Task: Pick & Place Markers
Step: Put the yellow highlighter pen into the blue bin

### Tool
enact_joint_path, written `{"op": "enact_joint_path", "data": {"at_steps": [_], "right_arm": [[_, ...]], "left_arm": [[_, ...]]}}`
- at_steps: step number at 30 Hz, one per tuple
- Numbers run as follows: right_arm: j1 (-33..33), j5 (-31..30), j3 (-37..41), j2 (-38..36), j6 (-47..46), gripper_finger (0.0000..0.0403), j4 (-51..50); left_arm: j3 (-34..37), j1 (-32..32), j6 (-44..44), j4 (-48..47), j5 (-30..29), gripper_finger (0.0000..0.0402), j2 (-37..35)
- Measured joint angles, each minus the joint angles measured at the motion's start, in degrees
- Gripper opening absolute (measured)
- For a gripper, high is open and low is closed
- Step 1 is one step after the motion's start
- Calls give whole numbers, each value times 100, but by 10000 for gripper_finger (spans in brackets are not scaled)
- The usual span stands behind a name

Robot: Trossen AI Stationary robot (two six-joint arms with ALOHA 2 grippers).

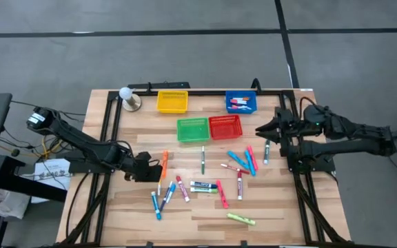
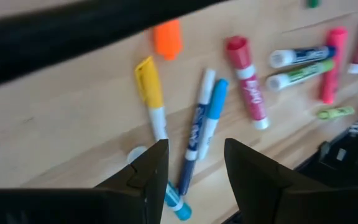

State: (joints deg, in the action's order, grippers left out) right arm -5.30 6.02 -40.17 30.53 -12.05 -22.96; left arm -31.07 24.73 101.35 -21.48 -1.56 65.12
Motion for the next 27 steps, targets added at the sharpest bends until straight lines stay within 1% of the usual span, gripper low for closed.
{"op": "enact_joint_path", "data": {"at_steps": [8, 13, 22, 27], "right_arm": [[0, -34, 126, -115, 183, 70, 6], [-4, -57, 126, -115, 291, 70, 28], [-2, -39, 126, -115, 296, 70, 161], [0, -37, 126, -94, 296, 70, 165]], "left_arm": [[0, -31, 194, 406, 125, 154, 679], [0, -141, 245, 465, 386, 154, 1011], [0, -330, 240, 840, 463, 154, 1390], [0, -361, 233, 889, 496, 154, 1611]]}}
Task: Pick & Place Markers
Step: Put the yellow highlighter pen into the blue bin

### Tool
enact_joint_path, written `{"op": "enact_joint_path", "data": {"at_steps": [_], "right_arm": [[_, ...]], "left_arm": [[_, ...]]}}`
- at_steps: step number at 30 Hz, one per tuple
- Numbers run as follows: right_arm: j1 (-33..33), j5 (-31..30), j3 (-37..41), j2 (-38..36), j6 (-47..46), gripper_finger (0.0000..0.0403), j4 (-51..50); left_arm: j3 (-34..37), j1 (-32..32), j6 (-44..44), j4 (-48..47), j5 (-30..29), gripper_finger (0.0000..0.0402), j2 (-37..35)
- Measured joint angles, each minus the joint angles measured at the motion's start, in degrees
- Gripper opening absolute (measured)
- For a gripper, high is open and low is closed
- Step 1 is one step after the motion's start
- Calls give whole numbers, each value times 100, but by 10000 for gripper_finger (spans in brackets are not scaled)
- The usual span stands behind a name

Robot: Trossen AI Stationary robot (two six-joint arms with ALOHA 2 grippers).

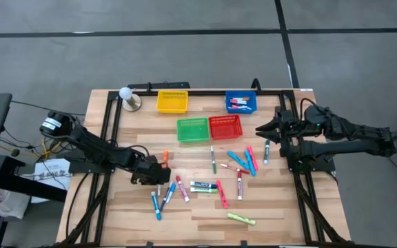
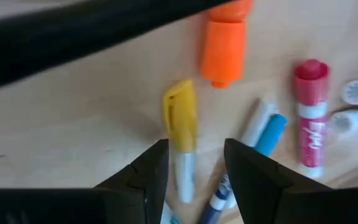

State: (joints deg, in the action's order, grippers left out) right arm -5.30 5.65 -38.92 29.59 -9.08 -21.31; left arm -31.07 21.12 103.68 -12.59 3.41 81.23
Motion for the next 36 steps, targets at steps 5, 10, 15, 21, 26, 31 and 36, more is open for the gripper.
{"op": "enact_joint_path", "data": {"at_steps": [5, 10, 15, 21, 26, 31, 36], "right_arm": [[0, 2, 0, 8, 2, 70, 74], [0, 2, -2, 7, 1, 70, 84], [0, 7, -2, 8, -2, 70, 84], [0, 11, -2, 8, -102, 70, 84], [0, 11, -2, 8, -105, 70, 82], [0, 11, -4, 8, -134, 70, 82], [0, 9, -7, 8, -255, 70, 82]], "left_arm": [[-33, -49, 19, 111, 349, 154, 333], [-44, -212, 37, 88, 562, 154, 509], [-31, -385, 35, 59, 651, 136, 507], [-18, -376, 27, -26, 610, 68, 508], [-20, -389, 7, 110, 288, 33, 518], [-4, -389, 9, 61, 263, 42, 433], [48, -391, 9, -208, 112, 49, -53]]}}
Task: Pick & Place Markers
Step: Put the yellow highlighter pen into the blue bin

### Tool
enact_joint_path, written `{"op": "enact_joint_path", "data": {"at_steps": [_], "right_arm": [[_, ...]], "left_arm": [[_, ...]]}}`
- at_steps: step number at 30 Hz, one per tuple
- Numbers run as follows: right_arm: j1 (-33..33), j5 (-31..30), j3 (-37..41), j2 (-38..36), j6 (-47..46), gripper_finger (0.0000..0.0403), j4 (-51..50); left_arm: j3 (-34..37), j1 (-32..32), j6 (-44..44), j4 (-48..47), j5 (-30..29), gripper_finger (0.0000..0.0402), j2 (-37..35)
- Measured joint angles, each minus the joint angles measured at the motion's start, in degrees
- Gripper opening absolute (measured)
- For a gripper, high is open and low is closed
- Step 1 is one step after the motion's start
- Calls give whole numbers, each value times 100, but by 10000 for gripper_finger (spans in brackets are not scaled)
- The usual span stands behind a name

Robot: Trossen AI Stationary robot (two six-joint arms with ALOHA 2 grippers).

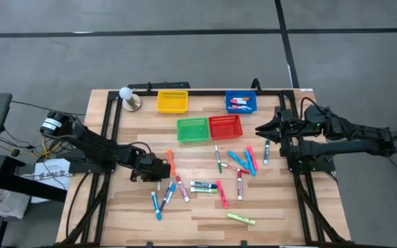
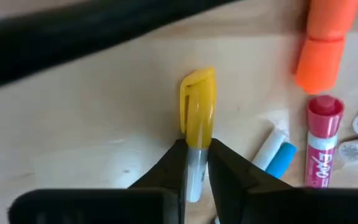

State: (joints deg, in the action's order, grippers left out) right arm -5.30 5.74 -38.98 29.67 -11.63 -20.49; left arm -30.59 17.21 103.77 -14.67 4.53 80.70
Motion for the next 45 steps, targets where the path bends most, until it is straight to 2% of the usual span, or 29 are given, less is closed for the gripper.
{"op": "enact_joint_path", "data": {"at_steps": [5, 10, 14, 18, 23, 26, 32, 36, 45], "right_arm": [[0, 0, 0, 0, -286, 70, 0], [2, 220, -11, 295, -935, 70, 48], [4, 613, -9, 990, -1135, 70, 409], [4, 1137, -4, 1933, -1111, 80, 1634], [-1, 1895, -2, 3185, -1290, 117, 3351], [-11, 2028, -94, 3854, -1508, 149, 4057], [2, 2031, -816, 4988, -1539, 205, 4343], [-11, 2083, -1330, 5619, -1538, 229, 4328], [-85, 2771, -2275, 6497, -1540, 234, 4298]], "left_arm": [[-15, 2, -5, 105, -126, 45, -681], [-22, 1, -419, 512, -1030, 54, -1560], [-26, -4, -964, 1188, -1927, 53, -2107], [-33, -50, -1697, 2070, -2536, 50, -2325], [-38, -179, -2399, 3070, -2631, 52, -2244], [-43, -262, -2583, 3402, -2634, 52, -2169], [-44, -395, -2597, 3453, -2614, 53, -2076], [-44, -422, -2656, 3497, -2572, 53, -2054], [-46, -420, -2705, 3533, -2569, 53, -2056]]}}
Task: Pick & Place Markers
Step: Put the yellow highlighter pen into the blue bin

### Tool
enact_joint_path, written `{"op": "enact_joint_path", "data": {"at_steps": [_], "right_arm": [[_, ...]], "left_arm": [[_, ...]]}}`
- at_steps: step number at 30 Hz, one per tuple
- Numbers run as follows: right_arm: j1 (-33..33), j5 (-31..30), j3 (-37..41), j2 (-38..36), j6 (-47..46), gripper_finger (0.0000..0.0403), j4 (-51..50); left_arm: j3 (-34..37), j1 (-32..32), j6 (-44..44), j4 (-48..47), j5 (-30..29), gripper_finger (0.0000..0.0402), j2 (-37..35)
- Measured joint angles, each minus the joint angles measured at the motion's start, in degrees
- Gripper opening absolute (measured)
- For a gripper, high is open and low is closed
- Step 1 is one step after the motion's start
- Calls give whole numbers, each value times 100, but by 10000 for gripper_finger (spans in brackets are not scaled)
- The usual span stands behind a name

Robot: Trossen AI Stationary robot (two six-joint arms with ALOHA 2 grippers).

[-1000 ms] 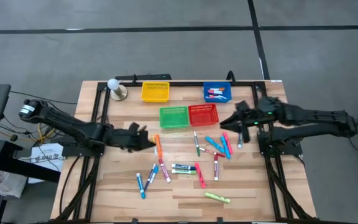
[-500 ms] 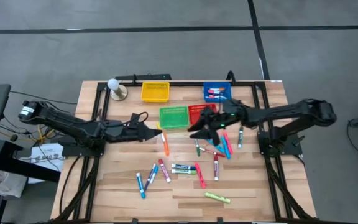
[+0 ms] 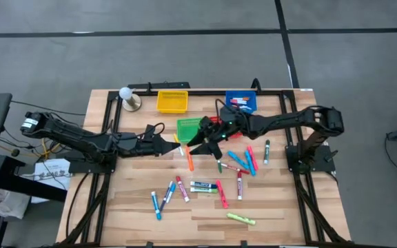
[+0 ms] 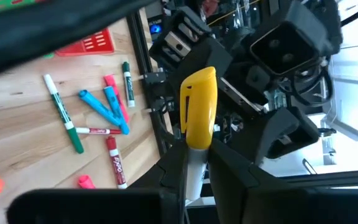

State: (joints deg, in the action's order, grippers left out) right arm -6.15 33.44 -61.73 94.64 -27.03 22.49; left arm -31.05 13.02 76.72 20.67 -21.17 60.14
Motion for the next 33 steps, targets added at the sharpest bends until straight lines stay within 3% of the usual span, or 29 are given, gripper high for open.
{"op": "enact_joint_path", "data": {"at_steps": [12, 33], "right_arm": [[-37, 103, -611, 503, -2, 233, -474], [-37, -354, -632, 506, 2, 233, -513]], "left_arm": [[-4, 0, -111, 42, 0, 53, 0], [-4, -101, -147, 40, -25, 53, 0]]}}
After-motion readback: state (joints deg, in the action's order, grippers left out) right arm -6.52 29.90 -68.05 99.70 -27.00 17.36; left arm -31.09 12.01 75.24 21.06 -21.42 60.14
